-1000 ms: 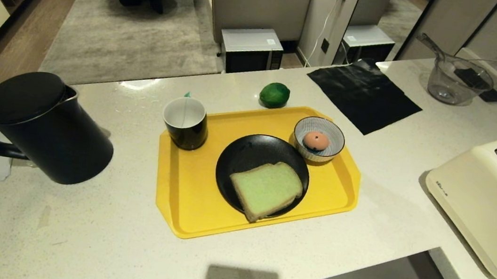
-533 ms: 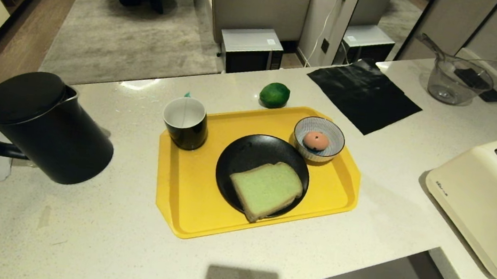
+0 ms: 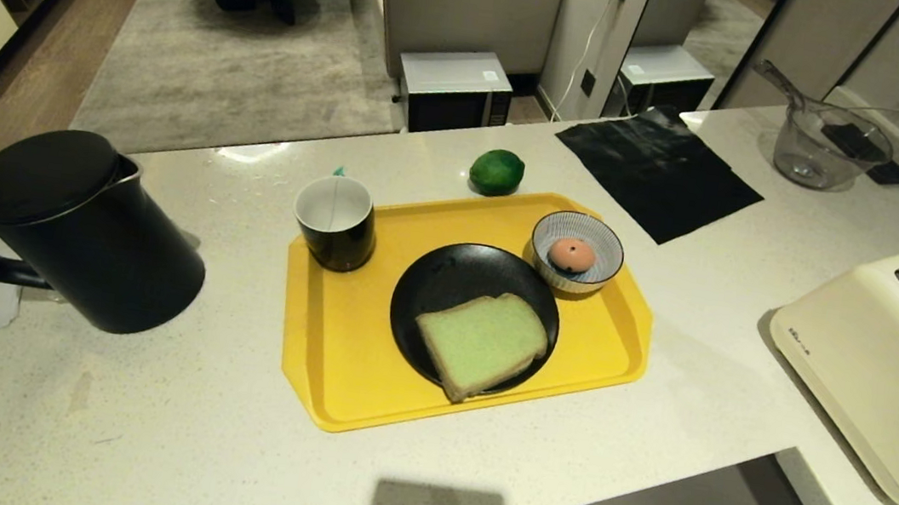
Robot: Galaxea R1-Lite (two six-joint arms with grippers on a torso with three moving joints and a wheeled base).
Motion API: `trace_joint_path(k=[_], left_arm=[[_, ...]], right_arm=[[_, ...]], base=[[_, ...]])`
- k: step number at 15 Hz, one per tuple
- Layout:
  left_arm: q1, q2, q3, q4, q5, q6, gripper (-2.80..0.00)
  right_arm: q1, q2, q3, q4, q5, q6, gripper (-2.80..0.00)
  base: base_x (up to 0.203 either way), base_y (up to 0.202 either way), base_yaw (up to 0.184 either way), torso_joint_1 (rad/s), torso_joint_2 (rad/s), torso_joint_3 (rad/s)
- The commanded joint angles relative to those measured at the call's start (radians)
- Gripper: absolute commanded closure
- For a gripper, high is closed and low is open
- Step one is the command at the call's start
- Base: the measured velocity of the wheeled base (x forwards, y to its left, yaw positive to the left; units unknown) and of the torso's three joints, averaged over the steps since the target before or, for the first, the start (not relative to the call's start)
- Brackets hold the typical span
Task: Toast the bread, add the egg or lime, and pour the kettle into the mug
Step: Pick up the kettle
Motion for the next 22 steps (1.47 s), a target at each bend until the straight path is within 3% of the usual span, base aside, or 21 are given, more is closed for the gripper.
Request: trace_joint_path(k=[1, 7, 11, 12, 14, 15, 20, 22], left_arm=[[0.000, 0.050, -0.021, 0.006, 0.001, 0.001, 0.00], [-0.002, 0.283, -0.271, 0.070, 0.001, -0.027, 0.00], [-0.027, 0.391, -0.494, 0.276, -0.008, -0.027, 0.00], [-0.040, 0.404, -0.531, 0.351, -0.008, -0.025, 0.00], [-0.046, 0.404, -0.534, 0.378, -0.009, -0.026, 0.00], [-0.046, 0.401, -0.534, 0.391, -0.007, -0.026, -2.80], [-0.043, 0.413, -0.537, 0.401, 0.020, -0.038, -2.80], [-0.043, 0.425, -0.534, 0.400, 0.028, -0.081, -2.80]], right_arm=[[-0.001, 0.002, 0.026, -0.001, 0.000, 0.000, 0.00], [0.000, 0.002, 0.026, -0.001, 0.000, 0.000, 0.00], [0.000, 0.002, 0.026, -0.001, 0.000, 0.000, 0.00], [-0.001, 0.002, 0.026, -0.001, 0.000, 0.000, 0.00], [0.000, 0.002, 0.026, -0.001, 0.000, 0.000, 0.00], [-0.001, 0.002, 0.026, -0.001, 0.000, 0.000, 0.00], [0.000, 0.002, 0.026, -0.001, 0.000, 0.000, 0.00], [0.000, 0.002, 0.026, -0.001, 0.000, 0.000, 0.00]], base=[[0.000, 0.000, 0.000, 0.000, 0.00, 0.000], [0.000, 0.000, 0.000, 0.000, 0.00, 0.000], [0.000, 0.000, 0.000, 0.000, 0.00, 0.000], [0.000, 0.000, 0.000, 0.000, 0.00, 0.000], [0.000, 0.000, 0.000, 0.000, 0.00, 0.000], [0.000, 0.000, 0.000, 0.000, 0.00, 0.000], [0.000, 0.000, 0.000, 0.000, 0.00, 0.000], [0.000, 0.000, 0.000, 0.000, 0.00, 0.000]])
